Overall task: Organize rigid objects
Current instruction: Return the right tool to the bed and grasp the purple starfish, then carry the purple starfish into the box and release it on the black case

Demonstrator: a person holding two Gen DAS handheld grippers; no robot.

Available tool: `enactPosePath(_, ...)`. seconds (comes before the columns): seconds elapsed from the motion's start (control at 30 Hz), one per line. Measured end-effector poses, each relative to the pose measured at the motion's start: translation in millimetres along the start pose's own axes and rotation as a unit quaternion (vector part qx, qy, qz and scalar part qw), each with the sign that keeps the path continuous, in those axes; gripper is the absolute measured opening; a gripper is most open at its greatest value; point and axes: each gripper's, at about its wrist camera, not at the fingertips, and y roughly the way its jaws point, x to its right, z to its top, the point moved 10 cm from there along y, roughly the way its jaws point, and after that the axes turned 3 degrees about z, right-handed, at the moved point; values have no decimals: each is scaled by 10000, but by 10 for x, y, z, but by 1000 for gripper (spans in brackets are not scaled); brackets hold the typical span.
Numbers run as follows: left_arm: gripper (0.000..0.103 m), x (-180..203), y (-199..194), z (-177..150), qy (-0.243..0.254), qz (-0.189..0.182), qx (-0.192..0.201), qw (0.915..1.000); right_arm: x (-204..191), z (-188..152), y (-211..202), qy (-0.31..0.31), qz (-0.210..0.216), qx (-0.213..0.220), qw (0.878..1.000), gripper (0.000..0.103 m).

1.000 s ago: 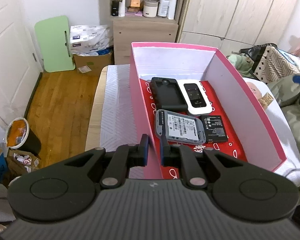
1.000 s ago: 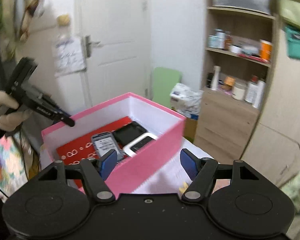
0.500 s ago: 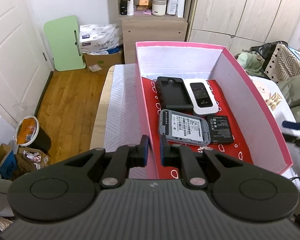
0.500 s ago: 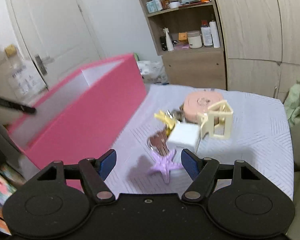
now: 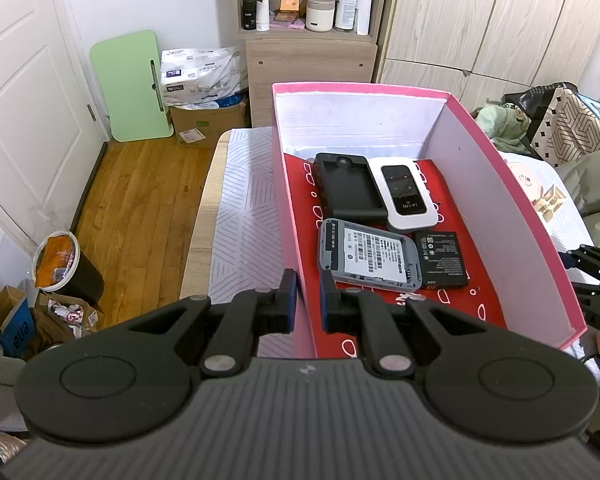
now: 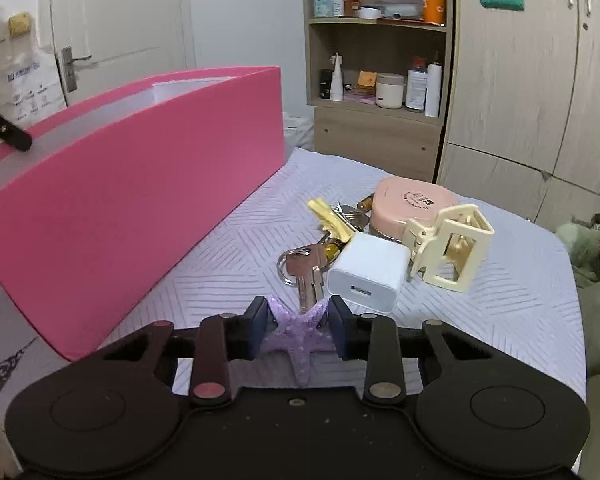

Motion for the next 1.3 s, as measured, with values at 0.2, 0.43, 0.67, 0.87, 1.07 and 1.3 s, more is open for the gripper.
enactPosePath(0.2,10,-6,0,0,7,3,2,10000,-6,-3,-52,227,24,11,9997,38)
enactPosePath(0.43,10,-17,3,4,-95,-33,-19,9999,-37,104,-275,245,124,218,9994,38)
enactPosePath(0.67,10,-14,8,9,-126,-38,-19,9999,-127,370,-474,39,223,580,9981,38)
enactPosePath(0.87,10,-15,11,8,-108,-39,-30,9999,-251,734,-622,-230,298,1002,9943,38)
enactPosePath(1.07,10,1,15,8,-75,-30,-31,10000,-597,1290,-756,-572,1029,1393,9832,38)
enactPosePath(1.3,10,-19,22,-3,-132,-127,6,9998,-1128,1785,-259,-865,2087,759,9712,38)
